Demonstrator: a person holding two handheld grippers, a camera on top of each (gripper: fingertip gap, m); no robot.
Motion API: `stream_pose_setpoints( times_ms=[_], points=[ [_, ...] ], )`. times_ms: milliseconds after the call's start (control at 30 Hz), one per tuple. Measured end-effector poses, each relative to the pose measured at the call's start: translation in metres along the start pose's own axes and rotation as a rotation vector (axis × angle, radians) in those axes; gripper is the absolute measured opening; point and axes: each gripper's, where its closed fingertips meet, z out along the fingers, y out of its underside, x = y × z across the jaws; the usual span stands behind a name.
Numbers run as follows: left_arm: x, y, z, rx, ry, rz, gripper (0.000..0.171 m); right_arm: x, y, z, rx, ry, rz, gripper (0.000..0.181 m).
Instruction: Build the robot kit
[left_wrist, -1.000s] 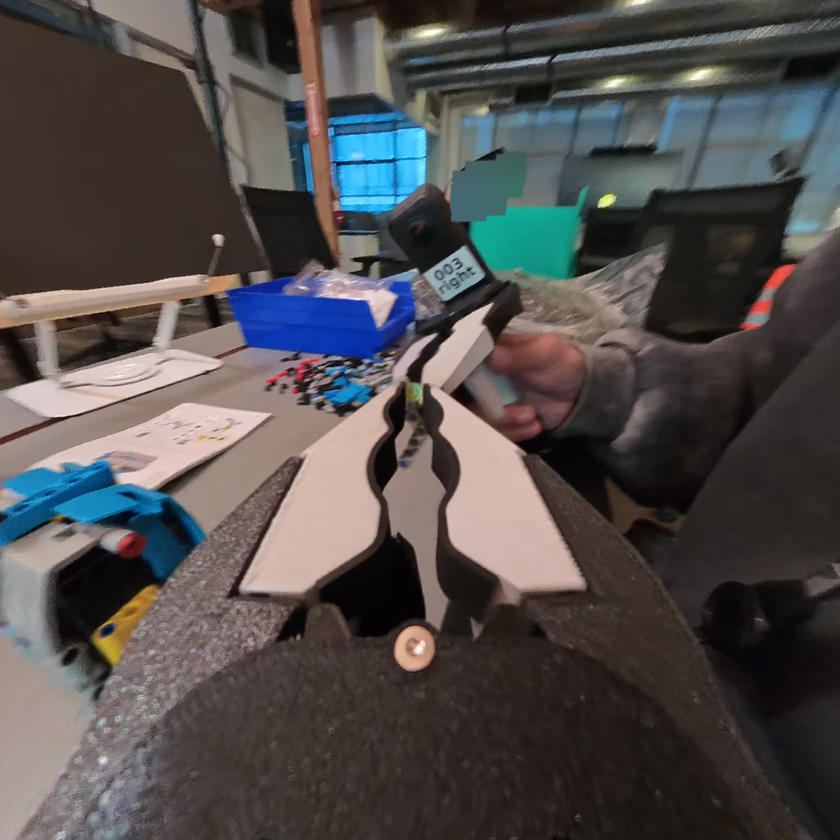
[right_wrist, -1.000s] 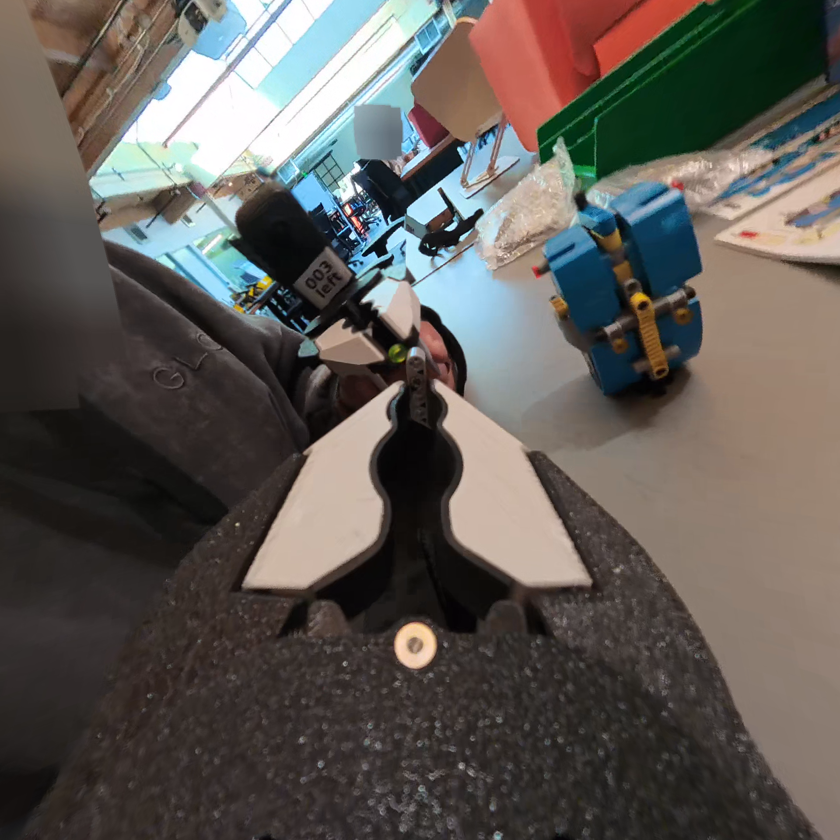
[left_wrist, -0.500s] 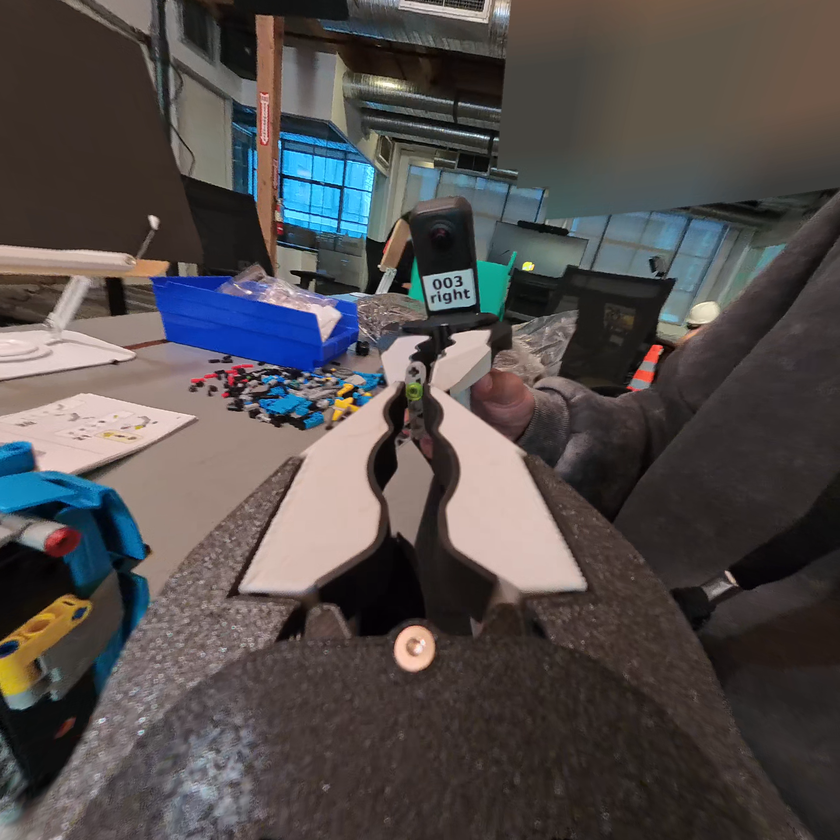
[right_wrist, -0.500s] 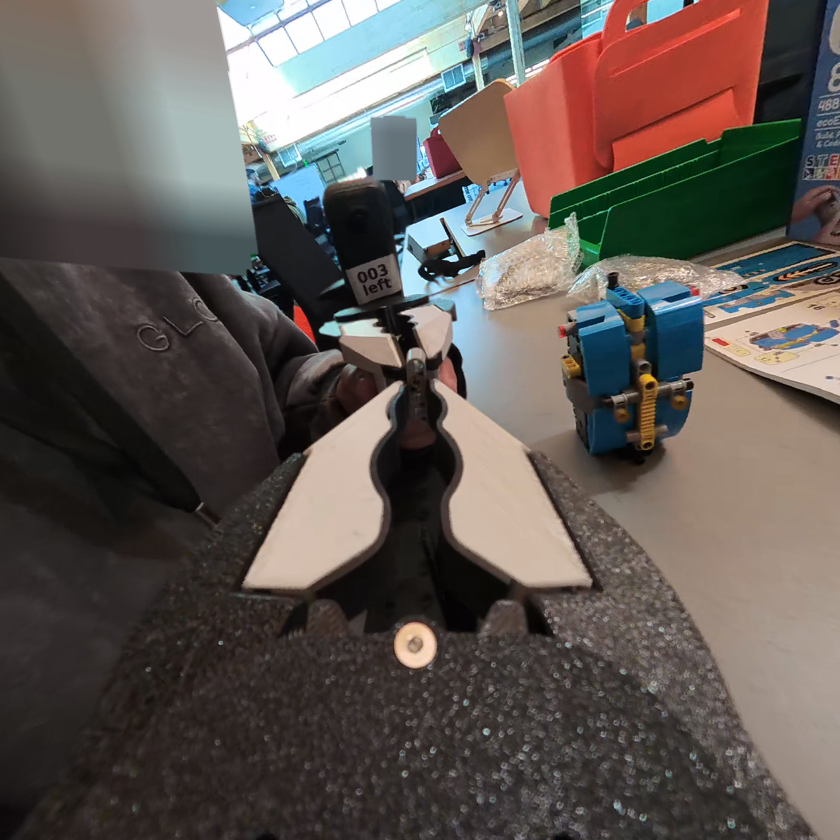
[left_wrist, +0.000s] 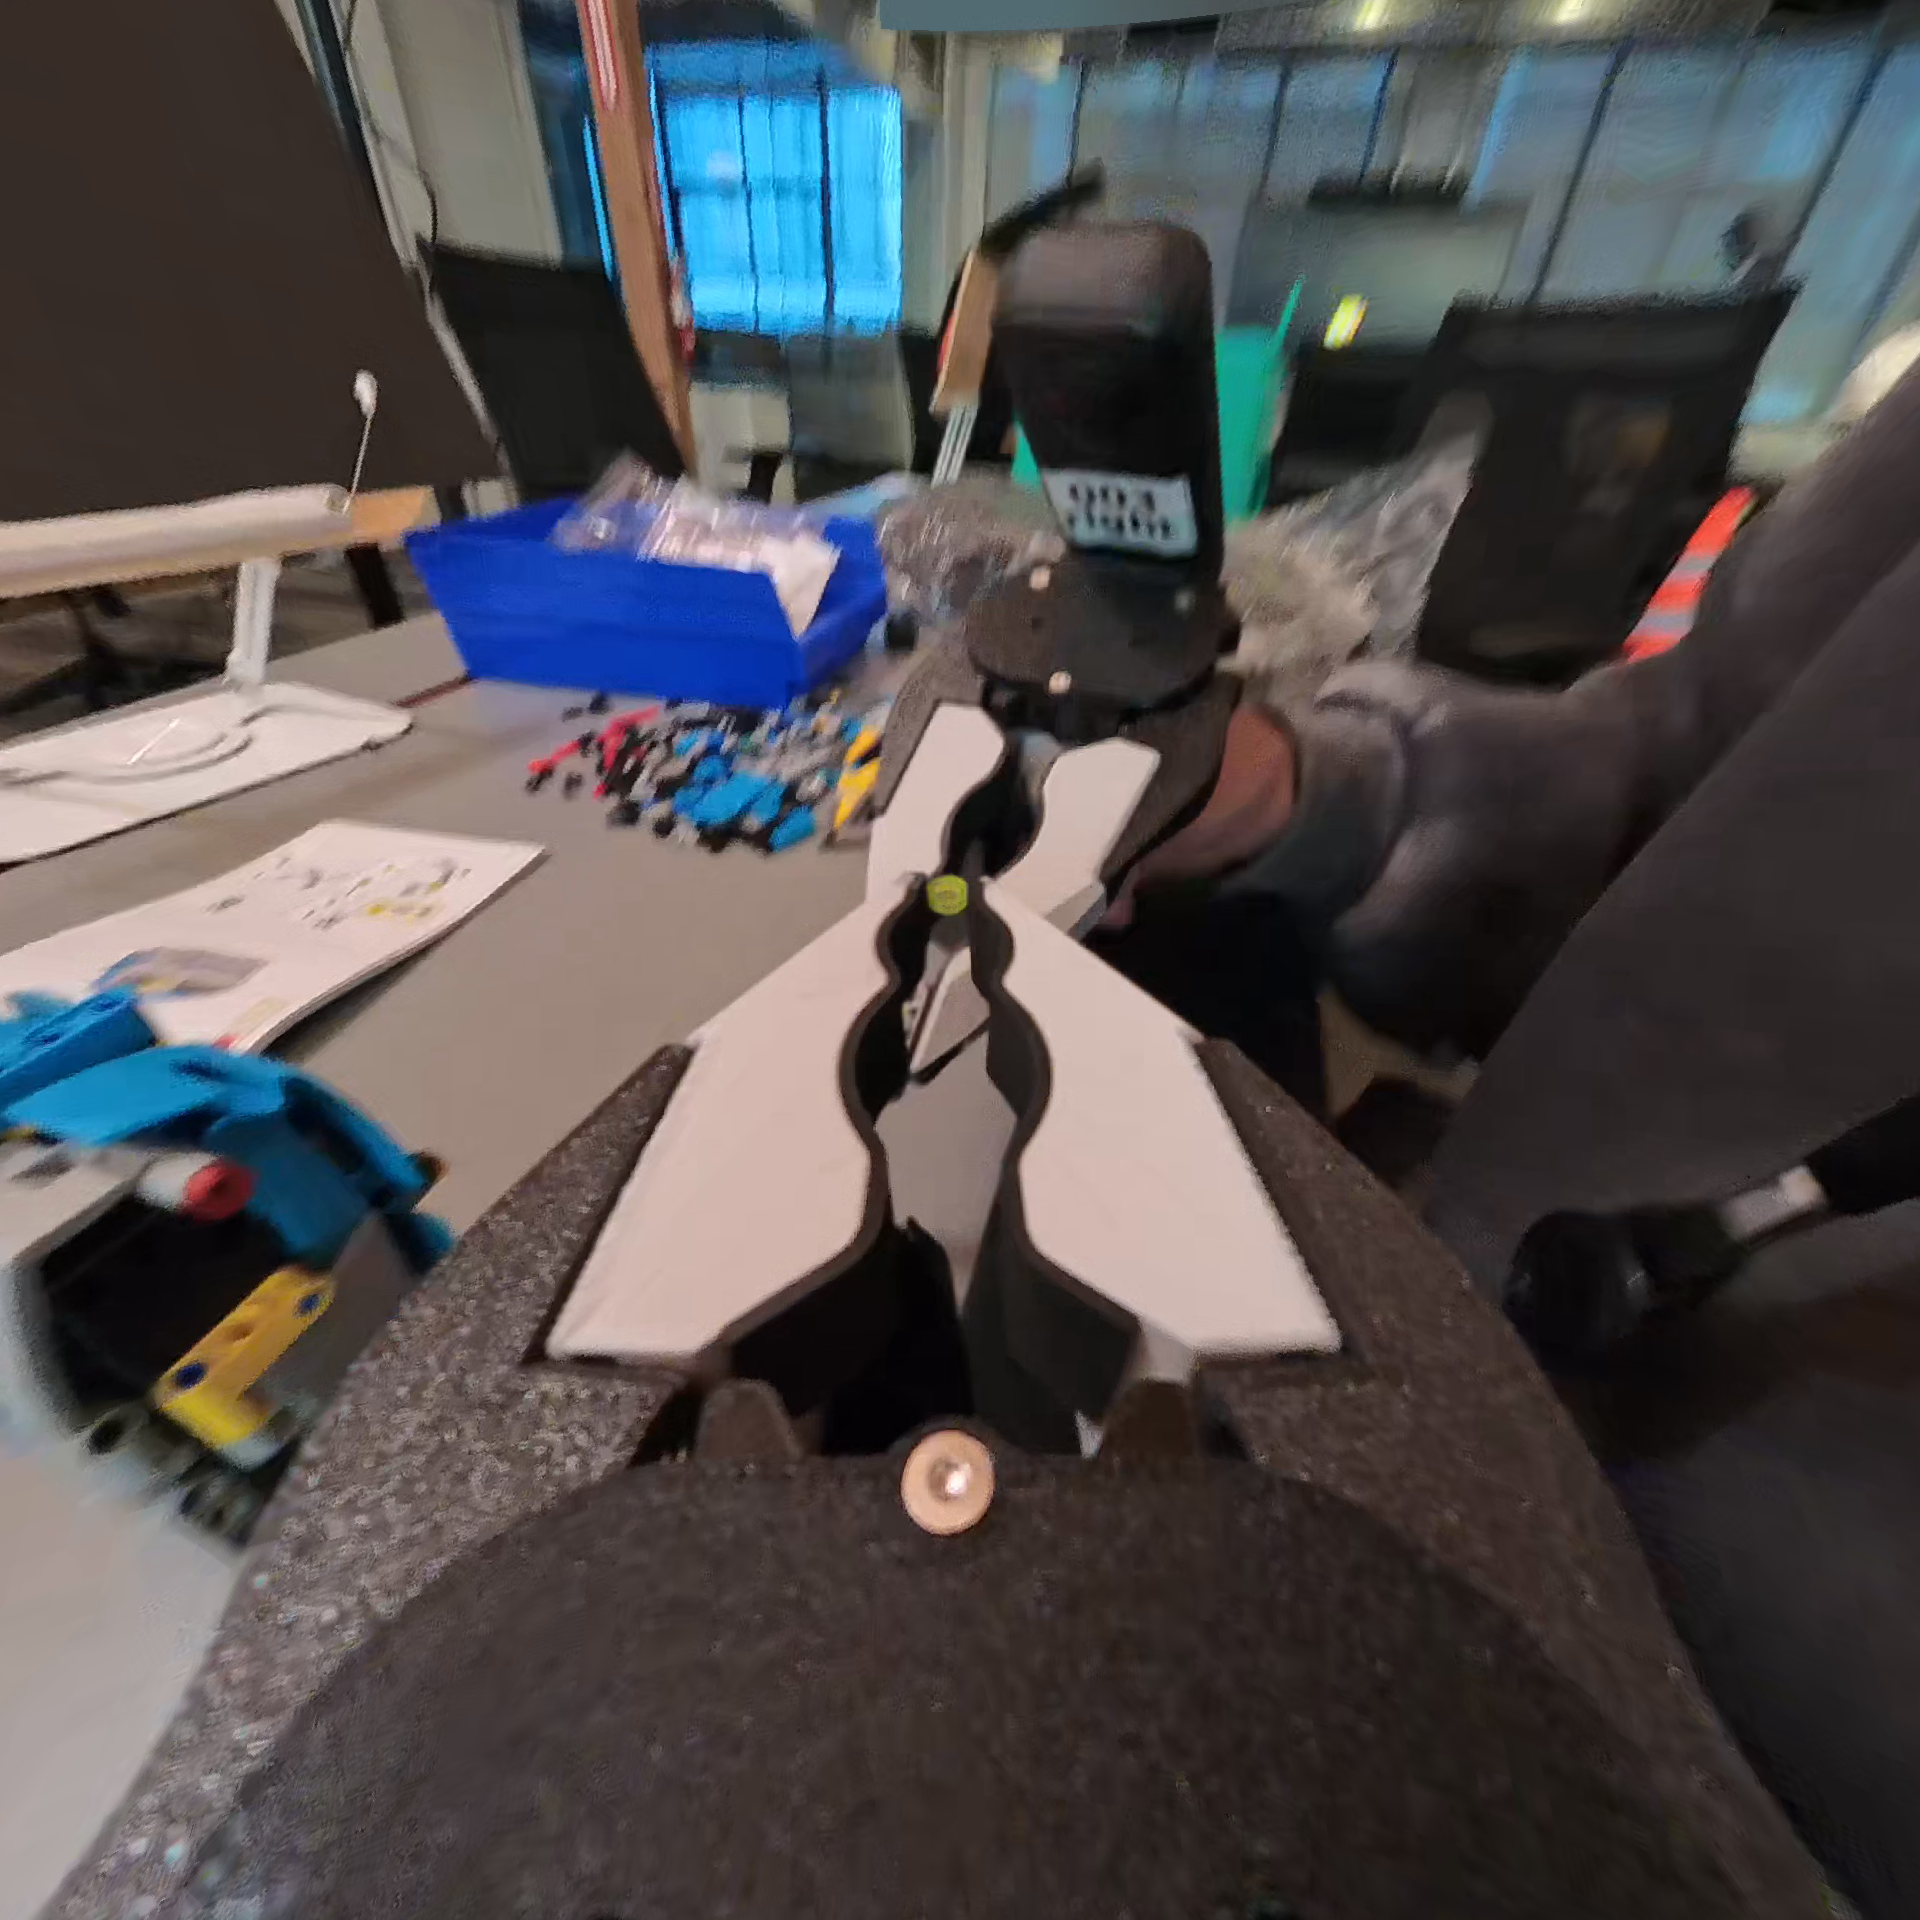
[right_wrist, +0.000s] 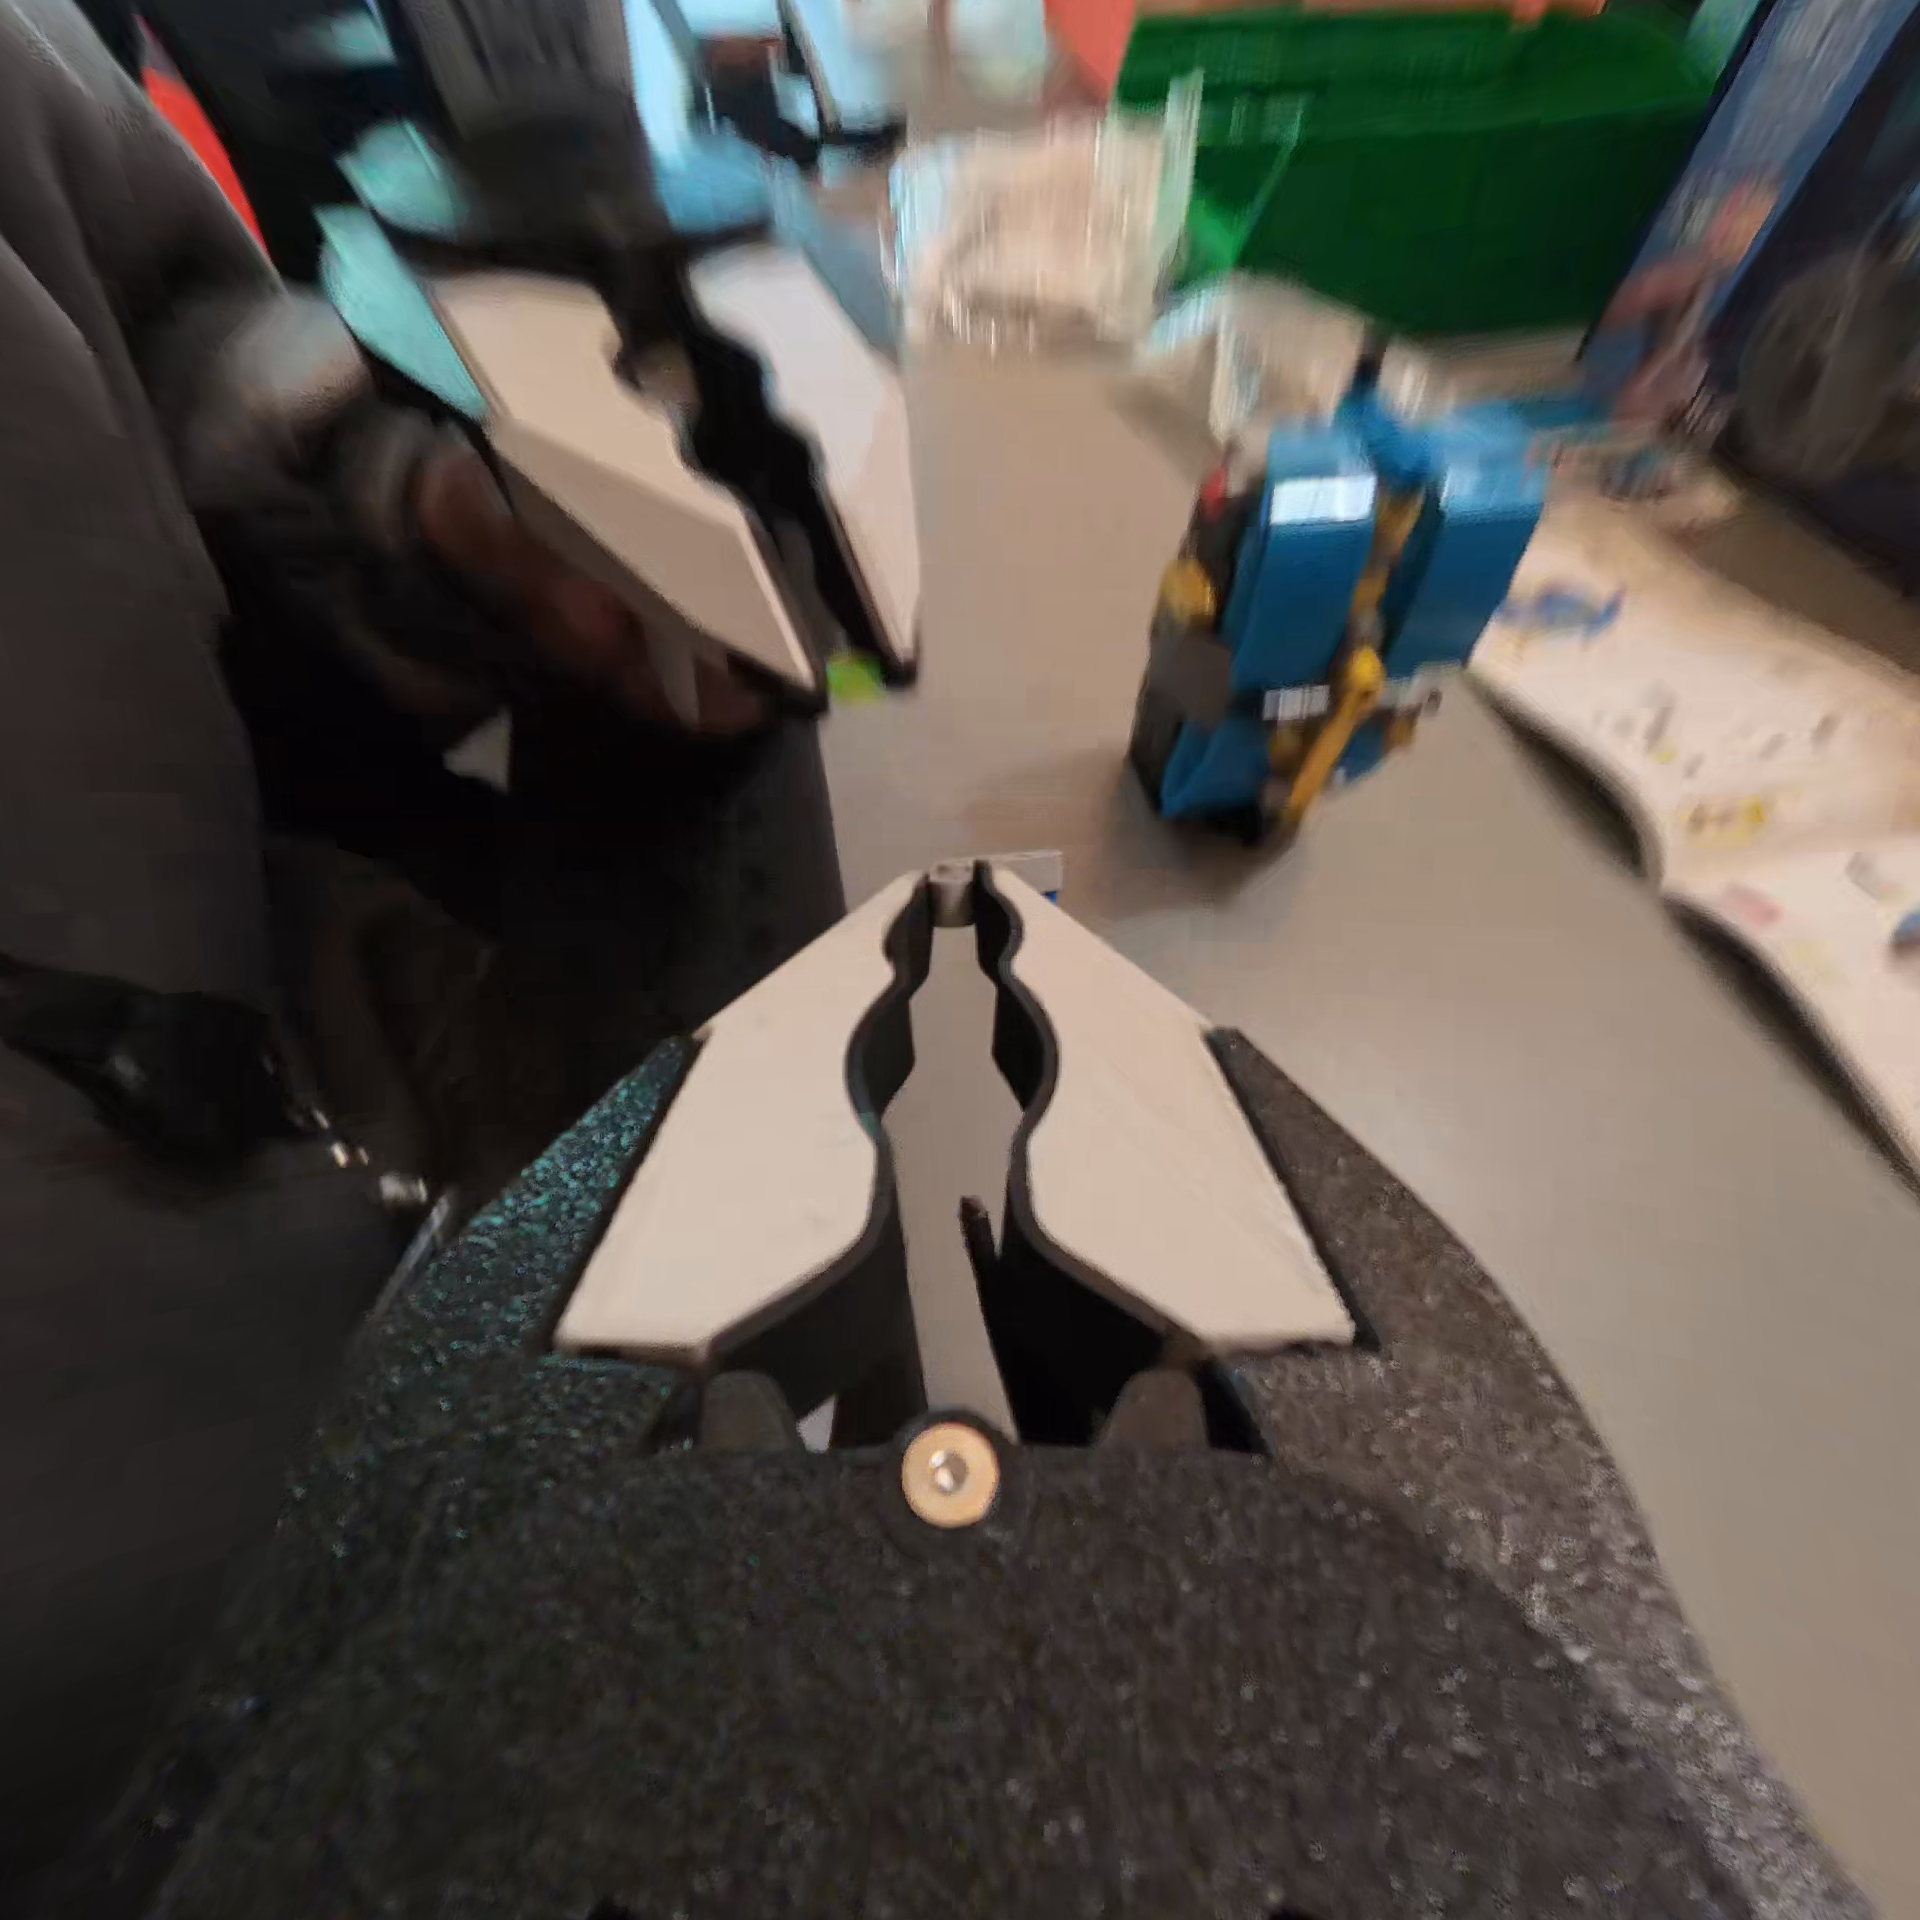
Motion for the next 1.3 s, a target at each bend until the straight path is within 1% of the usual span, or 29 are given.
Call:
stream_pose_setpoints(
  times_ms=[67,133,200,267,333,433,467,533,567,600,667,833,900,933,1000,1067,1133,1167,1200,1233,1300],
  points=[
    [-0.012,0.02,-0.004,-0.135,-0.051,0.054,0.007,0.012,0.033,0.002,-0.126,-0.004,0.048,0.007],
    [-0.021,0.032,-0.007,-0.211,-0.098,0.104,0.007,0.018,0.05,0.003,-0.189,-0.048,0.127,0.007],
    [-0.022,0.041,-0.004,-0.273,-0.1,0.114,0.007,0.026,0.062,0.001,-0.25,-0.045,0.136,0.007],
    [-0.021,0.05,0.001,-0.325,-0.092,0.119,0.007,0.026,0.066,-0.002,-0.269,-0.087,0.162,0.008],
    [-0.021,0.06,0.006,-0.385,-0.081,0.118,0.007,0.029,0.072,-0.007,-0.298,-0.088,0.161,0.008],
    [-0.019,0.071,0.013,-0.452,-0.065,0.135,0.007,0.034,0.102,-0.016,-0.435,-0.053,0.127,0.008],
    [-0.018,0.073,0.016,-0.47,-0.054,0.147,0.007,0.033,0.098,-0.016,-0.402,-0.055,0.119,0.007],
    [-0.014,0.076,0.025,-0.486,-0.026,0.185,0.007,0.034,0.098,-0.019,-0.396,-0.047,0.126,0.01],
    [-0.012,0.076,0.03,-0.489,-0.006,0.203,0.007,0.036,0.099,-0.022,-0.407,-0.032,0.122,0.022],
    [-0.011,0.077,0.035,-0.497,0.011,0.216,0.007,0.038,0.099,-0.025,-0.412,-0.007,0.111,0.03],
    [-0.011,0.083,0.045,-0.532,0.04,0.229,0.007,0.038,0.097,-0.034,-0.394,0.021,0.084,0.03],
    [-0.019,0.1,0.064,-0.601,0.077,0.261,0.007,0.036,0.076,-0.047,-0.239,0.118,-0.033,0.023],
    [-0.023,0.099,0.07,-0.591,0.062,0.334,0.007,0.034,0.069,-0.048,-0.193,0.118,-0.077,0.019],
    [-0.022,0.096,0.073,-0.568,0.061,0.386,0.007,0.031,0.066,-0.048,-0.174,0.095,-0.067,0.017],
    [-0.02,0.086,0.078,-0.496,0.047,0.485,0.007,0.033,0.062,-0.046,-0.146,0.071,-0.021,0.017],
    [-0.023,0.081,0.08,-0.461,0.009,0.571,0.007,0.039,0.066,-0.045,-0.158,0.065,0.061,0.019],
    [-0.028,0.078,0.08,-0.448,-0.054,0.676,0.007,0.046,0.062,-0.046,-0.12,0.064,0.205,0.015],
    [-0.03,0.076,0.08,-0.439,-0.083,0.717,0.007,0.044,0.058,-0.045,-0.098,0.022,0.292,0.011],
    [-0.033,0.071,0.08,-0.424,-0.118,0.749,0.007,0.041,0.055,-0.044,-0.067,-0.019,0.362,0.007],
    [-0.034,0.068,0.079,-0.412,-0.144,0.766,0.007,0.039,0.05,-0.042,-0.033,-0.052,0.427,0.012],
    [-0.037,0.064,0.078,-0.398,-0.163,0.764,0.007,0.041,0.045,-0.042,0.011,-0.07,0.495,0.012]
  ],
)
